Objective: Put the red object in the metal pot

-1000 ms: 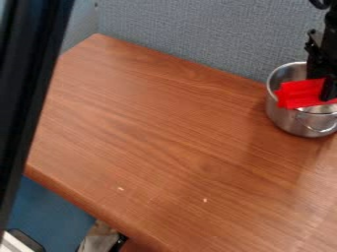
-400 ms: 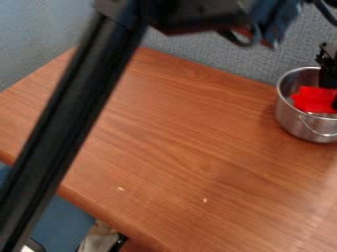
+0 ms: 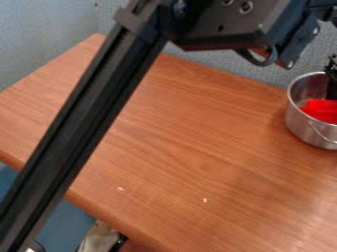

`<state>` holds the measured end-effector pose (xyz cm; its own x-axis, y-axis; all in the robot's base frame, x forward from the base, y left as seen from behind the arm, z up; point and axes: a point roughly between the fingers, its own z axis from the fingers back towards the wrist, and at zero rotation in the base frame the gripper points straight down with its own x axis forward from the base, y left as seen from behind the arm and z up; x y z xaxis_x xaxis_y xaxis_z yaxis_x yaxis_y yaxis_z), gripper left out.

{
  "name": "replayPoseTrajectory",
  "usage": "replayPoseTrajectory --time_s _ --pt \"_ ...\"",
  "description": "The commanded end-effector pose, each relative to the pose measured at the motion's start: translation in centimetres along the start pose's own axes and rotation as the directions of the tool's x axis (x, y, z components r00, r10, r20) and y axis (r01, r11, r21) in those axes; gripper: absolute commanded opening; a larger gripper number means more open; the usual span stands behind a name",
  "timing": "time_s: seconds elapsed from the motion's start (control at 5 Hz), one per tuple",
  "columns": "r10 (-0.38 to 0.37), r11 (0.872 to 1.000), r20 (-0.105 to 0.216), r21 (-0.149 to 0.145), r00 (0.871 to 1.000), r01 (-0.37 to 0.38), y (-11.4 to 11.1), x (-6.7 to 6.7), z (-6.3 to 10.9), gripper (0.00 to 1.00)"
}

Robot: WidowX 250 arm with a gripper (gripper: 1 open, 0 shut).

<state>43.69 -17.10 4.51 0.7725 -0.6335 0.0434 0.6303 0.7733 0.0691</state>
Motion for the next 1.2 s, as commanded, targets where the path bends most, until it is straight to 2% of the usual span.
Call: replayPoseTrajectory --time_s 0.0,0.4,0.8,1.0 --pt "-0.01 0.999 0.039 0.048 0.999 0.008 -0.7 -0.2 3.4 0.0" --pt "-0.079 0.996 0.054 0.038 0.995 0.077 2.0 0.0 3.3 0.0" --pt "0.016 0.998 0.071 0.063 0.997 -0.021 3.1 -0.3 7.0 0.0" --pt "-0.045 0.997 0.076 0.066 0.996 0.04 4.2 -0.6 7.4 0.0"
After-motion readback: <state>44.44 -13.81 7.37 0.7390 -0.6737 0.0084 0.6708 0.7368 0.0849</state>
